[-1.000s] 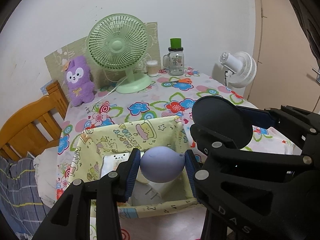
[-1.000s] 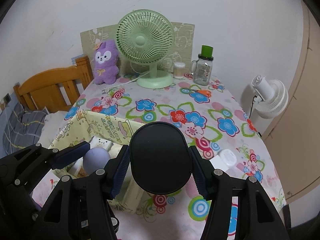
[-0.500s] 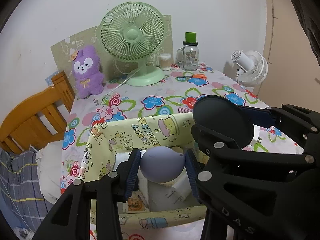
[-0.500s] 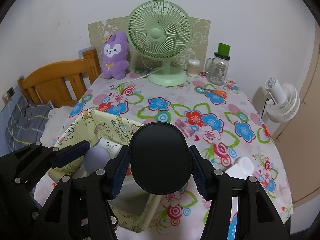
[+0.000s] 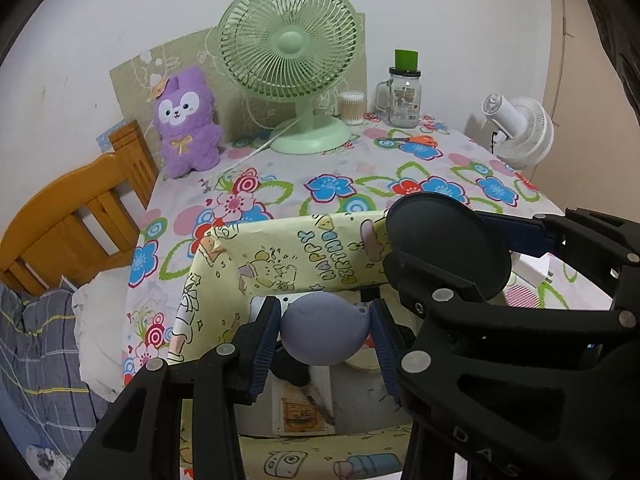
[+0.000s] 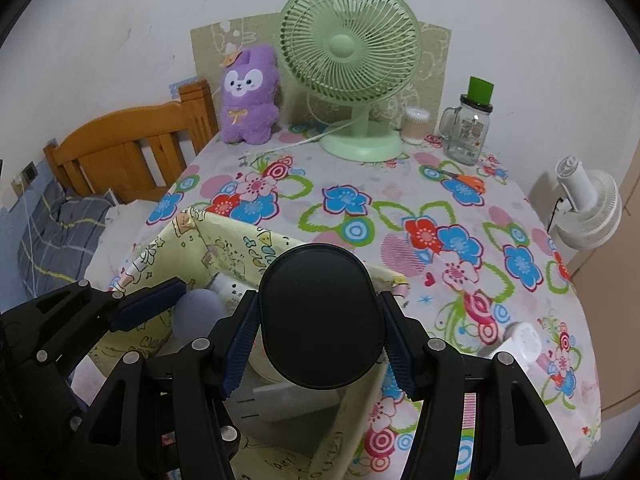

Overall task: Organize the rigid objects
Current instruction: 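Lower the lavender ball with the left tool while the right tool lowers the disc into the box, then open both tools to release the ball and disc, then withdraw from the box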

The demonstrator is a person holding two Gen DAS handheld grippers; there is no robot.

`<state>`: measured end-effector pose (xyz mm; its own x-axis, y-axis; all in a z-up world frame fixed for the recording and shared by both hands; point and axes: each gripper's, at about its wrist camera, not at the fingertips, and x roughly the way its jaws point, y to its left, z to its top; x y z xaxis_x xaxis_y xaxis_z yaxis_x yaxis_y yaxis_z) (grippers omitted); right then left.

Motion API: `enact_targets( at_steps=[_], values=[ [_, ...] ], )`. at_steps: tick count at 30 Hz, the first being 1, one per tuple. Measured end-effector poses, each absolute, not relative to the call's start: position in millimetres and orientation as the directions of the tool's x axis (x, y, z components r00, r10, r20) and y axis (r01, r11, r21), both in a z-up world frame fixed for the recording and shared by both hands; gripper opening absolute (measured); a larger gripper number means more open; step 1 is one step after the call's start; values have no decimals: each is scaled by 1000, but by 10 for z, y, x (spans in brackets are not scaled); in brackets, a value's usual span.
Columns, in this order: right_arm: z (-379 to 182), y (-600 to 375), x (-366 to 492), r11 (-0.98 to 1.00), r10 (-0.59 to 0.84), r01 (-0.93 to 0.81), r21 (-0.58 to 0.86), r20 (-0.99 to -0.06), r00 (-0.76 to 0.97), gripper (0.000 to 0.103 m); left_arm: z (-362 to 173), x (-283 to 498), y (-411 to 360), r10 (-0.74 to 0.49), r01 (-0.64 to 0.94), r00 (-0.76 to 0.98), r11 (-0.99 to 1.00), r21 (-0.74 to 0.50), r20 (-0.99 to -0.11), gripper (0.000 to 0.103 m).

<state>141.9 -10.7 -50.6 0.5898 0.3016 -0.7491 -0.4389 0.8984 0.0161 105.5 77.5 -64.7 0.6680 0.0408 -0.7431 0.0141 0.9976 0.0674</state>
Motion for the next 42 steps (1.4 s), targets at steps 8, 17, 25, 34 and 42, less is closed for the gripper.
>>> enact_targets(
  at_steps=[8, 17, 25, 34, 42],
  values=[
    [-654, -19, 1498, 897, 292, -442, 20, -778, 557, 61, -790, 1141, 864, 36, -2, 636, 999, 45, -771, 48],
    [-806, 46, 1591, 896, 279, -443, 25, -809, 518, 62, -922, 1215, 921, 31, -16, 602, 1000, 26, -798, 52],
    [-821, 60, 1578, 892, 274, -451, 13, -809, 519, 62, -940, 1211, 922, 14, -14, 596, 1000, 6, -803, 59],
    [-779, 30, 1525, 879, 304, -475, 35, -810, 502, 65, -856, 1113, 854, 18, -9, 614, 1000, 15, -789, 81],
    [-635, -47, 1373, 875, 324, -482, 36, -784, 529, 74, -728, 973, 787, 32, -15, 638, 999, 29, -770, 84]
  ],
)
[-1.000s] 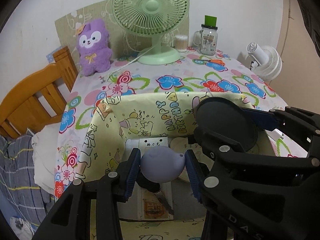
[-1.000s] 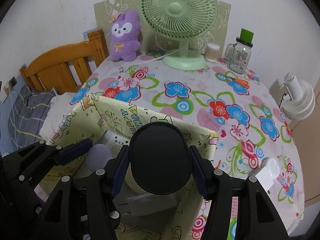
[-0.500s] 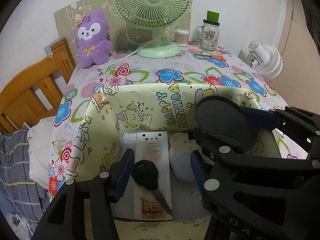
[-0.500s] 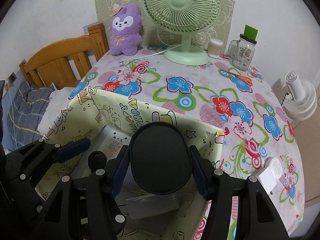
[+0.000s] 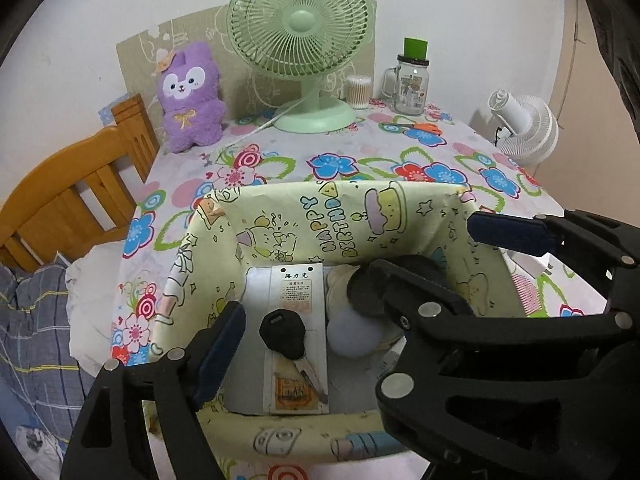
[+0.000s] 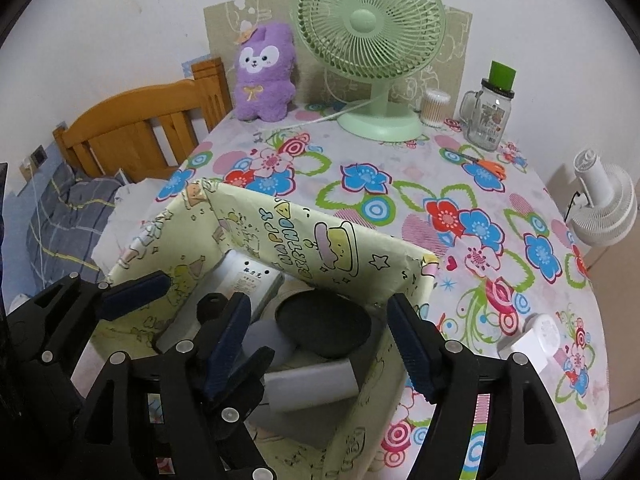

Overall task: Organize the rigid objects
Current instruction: 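Open both tools to release the ball and disc, then withdraw from the box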

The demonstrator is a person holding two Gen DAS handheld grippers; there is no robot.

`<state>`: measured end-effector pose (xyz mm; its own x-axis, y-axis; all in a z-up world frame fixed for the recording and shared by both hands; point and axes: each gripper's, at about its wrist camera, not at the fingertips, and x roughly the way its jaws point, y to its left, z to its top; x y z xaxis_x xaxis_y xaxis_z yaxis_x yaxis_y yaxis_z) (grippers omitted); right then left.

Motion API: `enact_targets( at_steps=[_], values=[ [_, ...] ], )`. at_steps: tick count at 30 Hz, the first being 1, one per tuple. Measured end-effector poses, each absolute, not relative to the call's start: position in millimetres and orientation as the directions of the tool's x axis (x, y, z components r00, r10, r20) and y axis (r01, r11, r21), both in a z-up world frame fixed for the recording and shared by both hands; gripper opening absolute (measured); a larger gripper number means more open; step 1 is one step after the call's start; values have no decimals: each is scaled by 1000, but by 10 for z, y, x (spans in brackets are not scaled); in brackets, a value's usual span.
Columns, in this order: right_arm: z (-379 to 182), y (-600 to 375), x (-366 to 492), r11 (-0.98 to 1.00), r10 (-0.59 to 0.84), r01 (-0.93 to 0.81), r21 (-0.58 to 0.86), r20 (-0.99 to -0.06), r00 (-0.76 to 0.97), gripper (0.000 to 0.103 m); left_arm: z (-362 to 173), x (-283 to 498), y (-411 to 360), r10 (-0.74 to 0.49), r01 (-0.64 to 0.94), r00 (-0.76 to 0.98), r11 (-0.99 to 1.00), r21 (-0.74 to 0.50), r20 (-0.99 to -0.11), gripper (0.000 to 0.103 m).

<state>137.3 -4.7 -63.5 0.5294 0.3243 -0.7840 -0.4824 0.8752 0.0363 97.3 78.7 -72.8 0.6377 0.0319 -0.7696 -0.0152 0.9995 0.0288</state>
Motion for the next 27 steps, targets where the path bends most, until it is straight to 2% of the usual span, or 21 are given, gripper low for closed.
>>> enact_targets(
  at_steps=[6, 27],
  values=[
    [-524, -141, 1256, 877, 333, -479, 36, -764, 552, 78, -620, 858, 696, 37, -15, 658, 999, 35, -752, 88],
    [-238, -607, 942, 902, 313, -432, 19, -717, 622, 86, -365, 586, 263, 33, 24, 711, 997, 71, -703, 91]
  ],
)
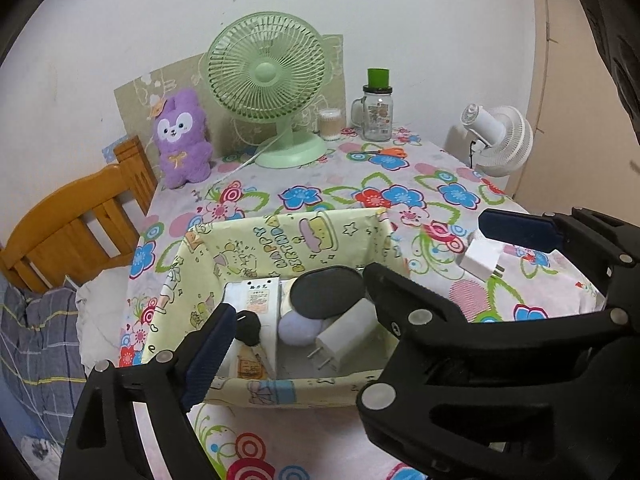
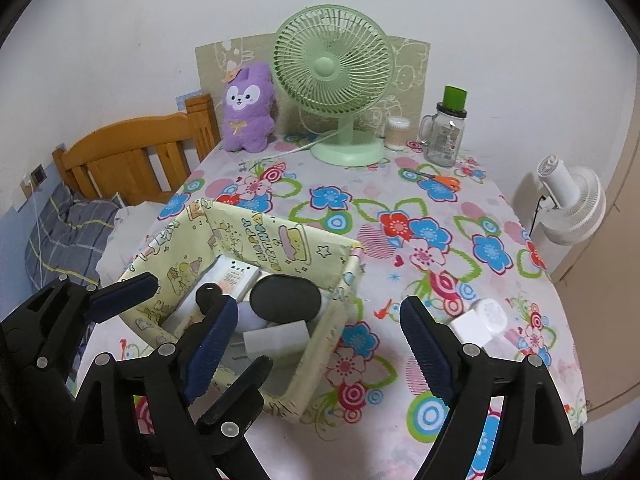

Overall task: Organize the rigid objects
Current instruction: 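Open both tools to release the ball and disc, then withdraw from the box, then move both tools toward the white plug adapter and white round power bank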

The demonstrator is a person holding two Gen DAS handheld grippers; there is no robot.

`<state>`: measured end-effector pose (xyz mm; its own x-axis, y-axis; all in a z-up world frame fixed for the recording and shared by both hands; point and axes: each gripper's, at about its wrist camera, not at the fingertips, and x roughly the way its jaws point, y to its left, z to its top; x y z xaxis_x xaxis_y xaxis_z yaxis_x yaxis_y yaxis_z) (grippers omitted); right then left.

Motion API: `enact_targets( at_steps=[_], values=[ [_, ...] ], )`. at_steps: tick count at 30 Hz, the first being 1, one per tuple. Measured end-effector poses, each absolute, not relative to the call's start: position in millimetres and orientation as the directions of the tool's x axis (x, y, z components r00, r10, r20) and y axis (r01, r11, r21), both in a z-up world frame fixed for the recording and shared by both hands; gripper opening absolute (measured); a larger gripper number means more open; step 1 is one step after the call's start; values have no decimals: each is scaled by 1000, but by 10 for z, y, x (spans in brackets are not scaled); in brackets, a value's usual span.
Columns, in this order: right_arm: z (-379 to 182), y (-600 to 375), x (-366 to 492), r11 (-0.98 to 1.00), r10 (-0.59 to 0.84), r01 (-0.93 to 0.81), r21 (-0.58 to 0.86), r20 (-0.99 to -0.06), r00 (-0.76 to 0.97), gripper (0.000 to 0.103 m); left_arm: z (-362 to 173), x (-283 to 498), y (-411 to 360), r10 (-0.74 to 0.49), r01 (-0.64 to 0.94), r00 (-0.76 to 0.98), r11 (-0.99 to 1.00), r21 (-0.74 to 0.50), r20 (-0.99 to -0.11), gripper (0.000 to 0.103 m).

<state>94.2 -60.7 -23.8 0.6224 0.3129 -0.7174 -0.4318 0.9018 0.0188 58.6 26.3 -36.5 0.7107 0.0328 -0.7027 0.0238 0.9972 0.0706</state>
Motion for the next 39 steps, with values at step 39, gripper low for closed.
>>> enact_targets(
  at_steps=[39],
  values=[
    [-331, -1697, 1047, 973, 156, -231, -4, -725, 671, 93, -467, 789, -781, -87, 199, 689, 977, 73, -720, 98]
  ],
)
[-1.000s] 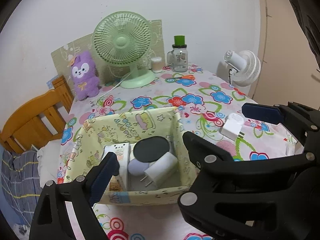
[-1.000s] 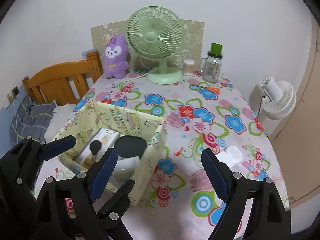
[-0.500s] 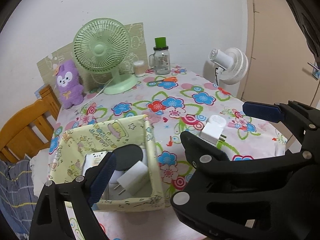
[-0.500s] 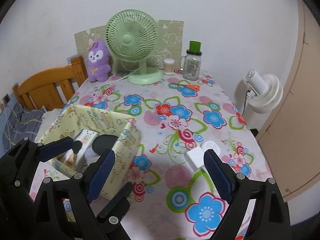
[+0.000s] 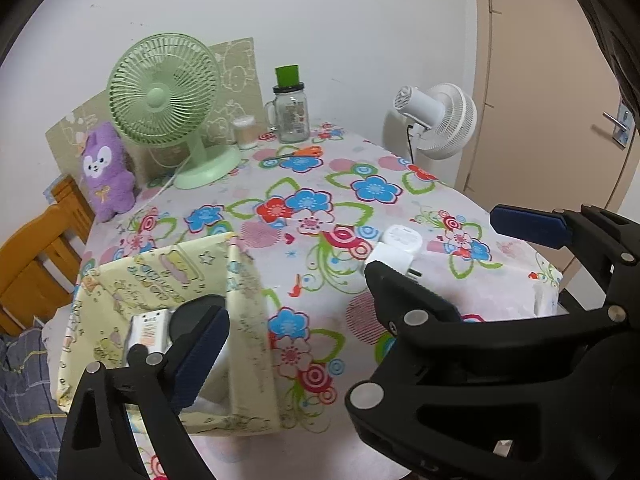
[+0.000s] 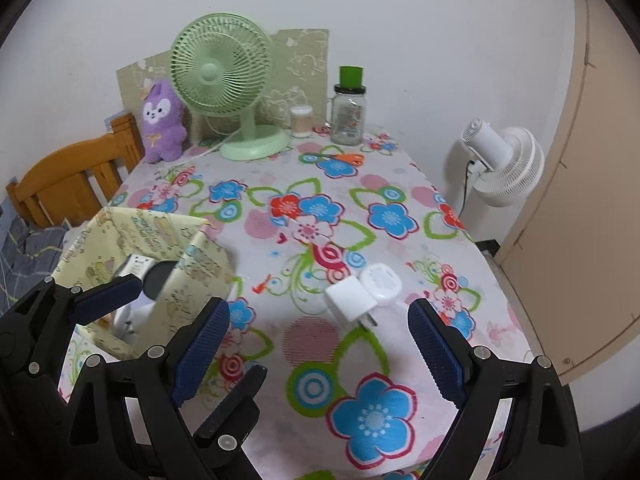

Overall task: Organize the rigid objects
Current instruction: 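Move both tools toward the white plug adapter and white round power bank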

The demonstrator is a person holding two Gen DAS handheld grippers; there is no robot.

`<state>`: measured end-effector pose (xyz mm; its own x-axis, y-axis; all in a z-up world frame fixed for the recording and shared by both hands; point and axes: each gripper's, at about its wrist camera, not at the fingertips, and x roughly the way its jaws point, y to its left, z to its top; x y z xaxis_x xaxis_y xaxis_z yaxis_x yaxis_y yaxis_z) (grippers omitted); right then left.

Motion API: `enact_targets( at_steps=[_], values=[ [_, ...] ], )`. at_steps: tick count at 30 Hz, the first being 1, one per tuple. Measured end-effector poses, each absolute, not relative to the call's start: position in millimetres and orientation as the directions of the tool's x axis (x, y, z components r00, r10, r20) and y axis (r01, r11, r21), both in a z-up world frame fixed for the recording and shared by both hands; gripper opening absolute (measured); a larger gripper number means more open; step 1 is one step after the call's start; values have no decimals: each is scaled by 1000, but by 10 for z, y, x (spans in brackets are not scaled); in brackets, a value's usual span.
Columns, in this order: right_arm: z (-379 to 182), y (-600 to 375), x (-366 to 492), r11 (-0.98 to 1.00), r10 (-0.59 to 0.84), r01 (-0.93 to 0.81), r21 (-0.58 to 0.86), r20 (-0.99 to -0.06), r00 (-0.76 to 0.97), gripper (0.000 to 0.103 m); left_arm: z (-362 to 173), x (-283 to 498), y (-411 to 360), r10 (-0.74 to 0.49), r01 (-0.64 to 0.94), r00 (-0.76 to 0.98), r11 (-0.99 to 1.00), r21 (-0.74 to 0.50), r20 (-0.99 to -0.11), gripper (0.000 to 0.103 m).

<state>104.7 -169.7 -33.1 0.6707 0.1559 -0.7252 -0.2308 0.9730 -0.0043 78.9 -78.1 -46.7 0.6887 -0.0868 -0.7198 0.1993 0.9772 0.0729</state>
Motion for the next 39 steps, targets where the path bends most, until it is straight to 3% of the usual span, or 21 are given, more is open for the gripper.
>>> enact_targets(
  at_steps=[39],
  values=[
    [-1039, -2504, 1383, 991, 110, -127, 36, -755, 647, 93, -1135, 1243, -1493, -114, 265, 648, 961, 82, -753, 98]
  ],
)
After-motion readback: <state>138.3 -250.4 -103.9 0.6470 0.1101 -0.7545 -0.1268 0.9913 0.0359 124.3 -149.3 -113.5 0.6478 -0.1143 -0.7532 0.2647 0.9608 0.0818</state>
